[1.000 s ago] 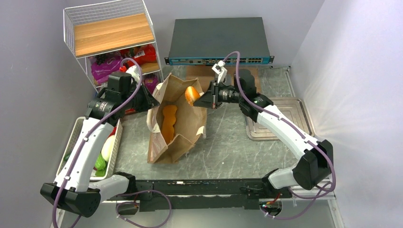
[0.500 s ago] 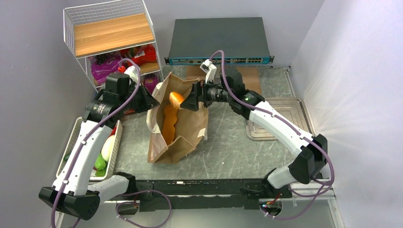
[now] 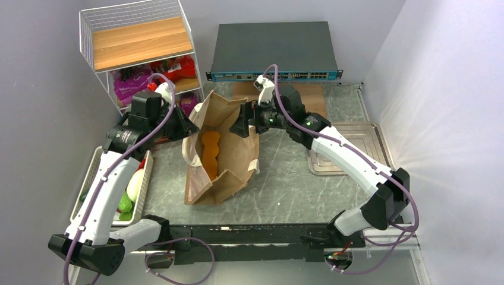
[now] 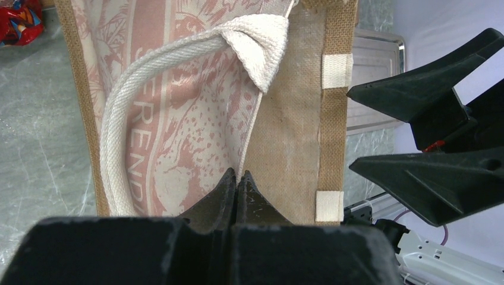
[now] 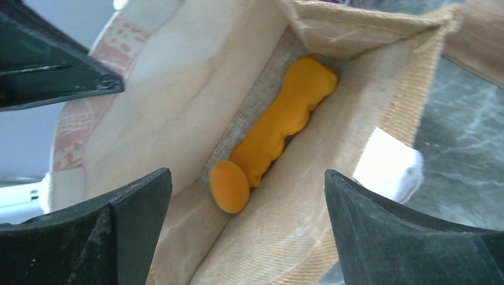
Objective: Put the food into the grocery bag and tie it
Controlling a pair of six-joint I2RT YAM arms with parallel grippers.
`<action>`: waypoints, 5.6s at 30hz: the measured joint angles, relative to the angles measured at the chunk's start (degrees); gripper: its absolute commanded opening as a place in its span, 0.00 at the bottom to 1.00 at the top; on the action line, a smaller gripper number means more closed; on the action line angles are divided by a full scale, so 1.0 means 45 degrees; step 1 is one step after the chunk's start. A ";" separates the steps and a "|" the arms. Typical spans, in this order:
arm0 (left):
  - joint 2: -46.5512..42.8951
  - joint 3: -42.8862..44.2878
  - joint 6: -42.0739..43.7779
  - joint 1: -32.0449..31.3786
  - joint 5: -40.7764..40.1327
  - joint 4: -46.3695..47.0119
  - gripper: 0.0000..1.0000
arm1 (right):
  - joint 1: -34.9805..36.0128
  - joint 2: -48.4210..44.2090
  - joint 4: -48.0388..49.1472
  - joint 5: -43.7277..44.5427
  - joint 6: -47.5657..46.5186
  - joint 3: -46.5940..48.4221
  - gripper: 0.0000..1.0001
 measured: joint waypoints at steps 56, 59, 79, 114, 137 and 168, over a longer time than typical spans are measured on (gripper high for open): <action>0.0019 -0.0010 -0.0087 0.0000 0.0068 0.0000 0.00 | -0.0121 0.2069 -0.4964 0.2438 0.2118 0.1588 0.00; 0.0019 -0.0010 -0.0092 0.0000 0.0063 -0.0005 0.07 | -0.0121 0.2749 -0.6402 0.2443 0.1831 0.3152 0.00; 0.1044 0.1103 0.0194 0.0000 0.0699 -0.0117 0.59 | -0.0097 0.4323 -1.2225 0.4979 0.0602 0.7227 0.00; 0.2181 0.3031 0.0923 -0.2234 -0.0748 -0.1059 0.49 | -0.0233 0.2735 -1.5110 0.8772 0.0704 0.9588 0.00; -0.1710 0.0758 0.1248 0.1117 -0.5688 -0.4624 0.53 | -0.0228 0.6737 -1.4290 0.5717 0.0262 1.1021 0.00; -0.3084 -0.3356 0.1404 0.4716 -0.8534 -0.4852 0.66 | -0.0228 0.6761 -1.3658 0.3279 -0.0486 0.9083 0.00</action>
